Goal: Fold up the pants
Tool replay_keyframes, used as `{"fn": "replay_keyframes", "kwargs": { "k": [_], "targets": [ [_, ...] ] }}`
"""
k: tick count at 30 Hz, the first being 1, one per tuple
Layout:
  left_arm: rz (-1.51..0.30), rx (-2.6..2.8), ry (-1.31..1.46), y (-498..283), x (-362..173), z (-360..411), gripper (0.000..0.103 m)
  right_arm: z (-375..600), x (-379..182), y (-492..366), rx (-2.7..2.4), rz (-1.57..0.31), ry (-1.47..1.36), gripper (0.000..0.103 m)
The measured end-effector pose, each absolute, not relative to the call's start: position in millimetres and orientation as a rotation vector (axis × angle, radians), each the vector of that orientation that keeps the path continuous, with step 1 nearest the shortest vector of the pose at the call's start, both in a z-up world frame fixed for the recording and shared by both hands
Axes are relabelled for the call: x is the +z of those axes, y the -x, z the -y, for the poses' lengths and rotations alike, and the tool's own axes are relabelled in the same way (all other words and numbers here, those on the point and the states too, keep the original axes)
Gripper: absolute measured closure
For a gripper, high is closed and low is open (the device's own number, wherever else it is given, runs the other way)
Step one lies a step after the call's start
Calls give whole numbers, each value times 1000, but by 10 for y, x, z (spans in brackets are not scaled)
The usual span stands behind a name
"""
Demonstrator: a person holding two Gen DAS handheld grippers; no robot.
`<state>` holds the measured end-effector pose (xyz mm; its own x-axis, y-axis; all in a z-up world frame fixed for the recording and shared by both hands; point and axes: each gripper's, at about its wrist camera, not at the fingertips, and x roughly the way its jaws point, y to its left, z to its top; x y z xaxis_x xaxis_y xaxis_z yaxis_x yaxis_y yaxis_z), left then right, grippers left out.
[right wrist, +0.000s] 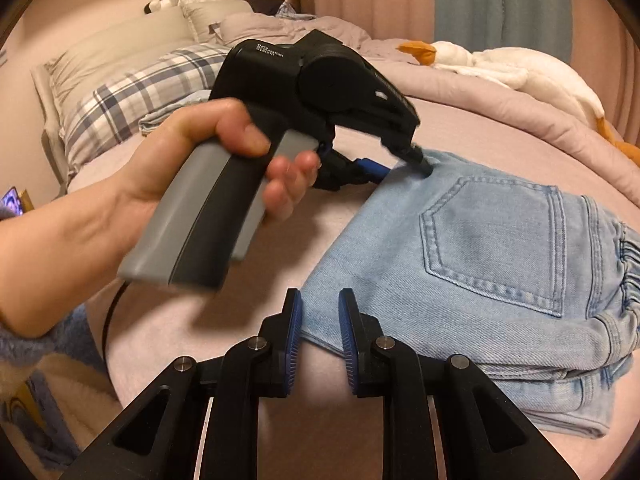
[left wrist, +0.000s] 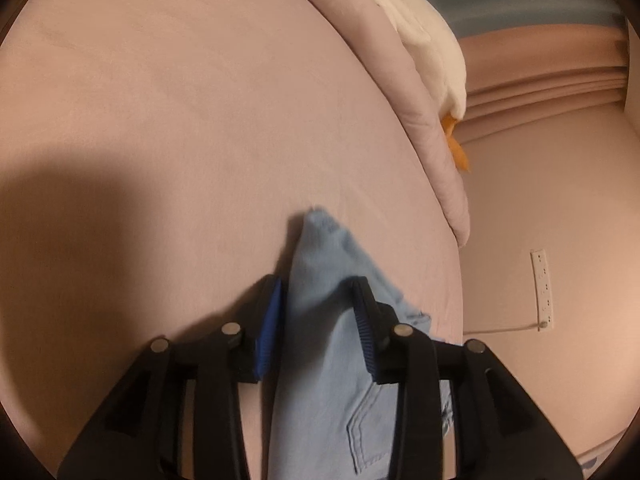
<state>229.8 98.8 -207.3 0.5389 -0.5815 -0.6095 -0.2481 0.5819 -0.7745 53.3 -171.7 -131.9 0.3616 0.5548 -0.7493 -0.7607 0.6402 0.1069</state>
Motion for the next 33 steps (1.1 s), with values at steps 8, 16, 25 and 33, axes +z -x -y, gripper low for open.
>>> {"fn": "replay_keyframes", "kwargs": {
  "k": [8, 16, 25, 33],
  "targets": [
    [-1051, -211, 715, -2594, -2001, -768, 83, 1698, -1357, -666, 893, -863, 248, 82],
    [-978, -103, 684, -2446, -1845, -1034, 79, 1671, -1371, -676, 898, -872, 241, 82],
    [-895, -93, 621, -1400, -1599, -1264, 39, 1656, -1366, -666, 873, -877, 227, 81],
    [-919, -163, 685, -853, -1646, -1034, 39, 1751, -1132, -600, 870, -869, 153, 66]
  ]
}}
